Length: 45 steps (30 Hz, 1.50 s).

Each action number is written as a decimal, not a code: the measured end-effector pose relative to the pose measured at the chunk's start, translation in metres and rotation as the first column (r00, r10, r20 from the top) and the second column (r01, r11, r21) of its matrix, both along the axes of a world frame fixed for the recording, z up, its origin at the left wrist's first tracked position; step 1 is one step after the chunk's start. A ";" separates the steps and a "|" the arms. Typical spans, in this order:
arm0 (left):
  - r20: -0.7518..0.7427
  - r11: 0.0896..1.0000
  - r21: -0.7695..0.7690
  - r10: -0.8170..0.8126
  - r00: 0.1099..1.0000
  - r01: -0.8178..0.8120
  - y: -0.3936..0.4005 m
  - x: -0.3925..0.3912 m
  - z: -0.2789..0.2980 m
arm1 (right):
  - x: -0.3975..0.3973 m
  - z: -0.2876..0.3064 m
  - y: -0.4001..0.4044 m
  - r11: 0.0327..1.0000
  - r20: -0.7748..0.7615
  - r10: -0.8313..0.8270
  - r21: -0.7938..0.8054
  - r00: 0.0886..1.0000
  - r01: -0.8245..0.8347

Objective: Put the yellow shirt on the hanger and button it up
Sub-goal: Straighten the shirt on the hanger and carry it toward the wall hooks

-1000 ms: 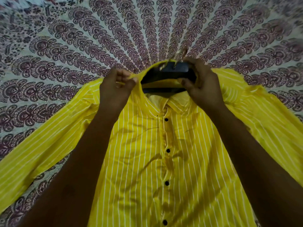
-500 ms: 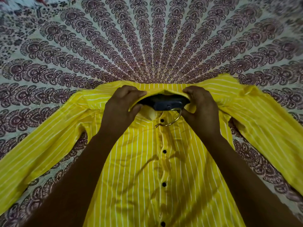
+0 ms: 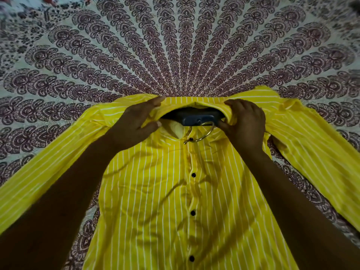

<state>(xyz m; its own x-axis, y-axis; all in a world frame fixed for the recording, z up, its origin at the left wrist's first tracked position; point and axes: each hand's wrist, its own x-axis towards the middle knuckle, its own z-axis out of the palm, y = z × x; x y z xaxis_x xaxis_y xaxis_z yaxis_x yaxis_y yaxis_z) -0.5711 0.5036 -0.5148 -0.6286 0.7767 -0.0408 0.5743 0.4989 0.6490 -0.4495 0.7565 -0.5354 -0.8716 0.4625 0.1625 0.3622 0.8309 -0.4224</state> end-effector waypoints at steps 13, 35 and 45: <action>0.029 0.963 0.213 0.163 0.986 -0.166 0.012 0.001 0.068 | 0.001 0.074 0.013 0.985 0.016 0.060 -0.162 0.998 -0.056; 0.098 0.897 0.368 0.225 0.970 -0.245 -0.123 0.238 0.497 | 0.241 0.491 -0.100 0.956 -0.478 0.244 0.264 0.844 -0.127; -0.458 0.834 0.549 0.239 0.857 0.061 -0.134 0.330 0.680 | 0.315 0.671 -0.135 0.939 -0.633 0.190 0.340 0.751 0.049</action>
<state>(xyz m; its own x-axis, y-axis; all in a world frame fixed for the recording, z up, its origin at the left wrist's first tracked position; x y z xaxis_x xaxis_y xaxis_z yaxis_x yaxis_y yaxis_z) -0.2415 0.3697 0.1649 -0.5120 0.5180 0.6852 0.8550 0.2299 0.4650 -0.1343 0.6218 0.1356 -0.5245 0.2224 0.8219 0.0341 0.9700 -0.2407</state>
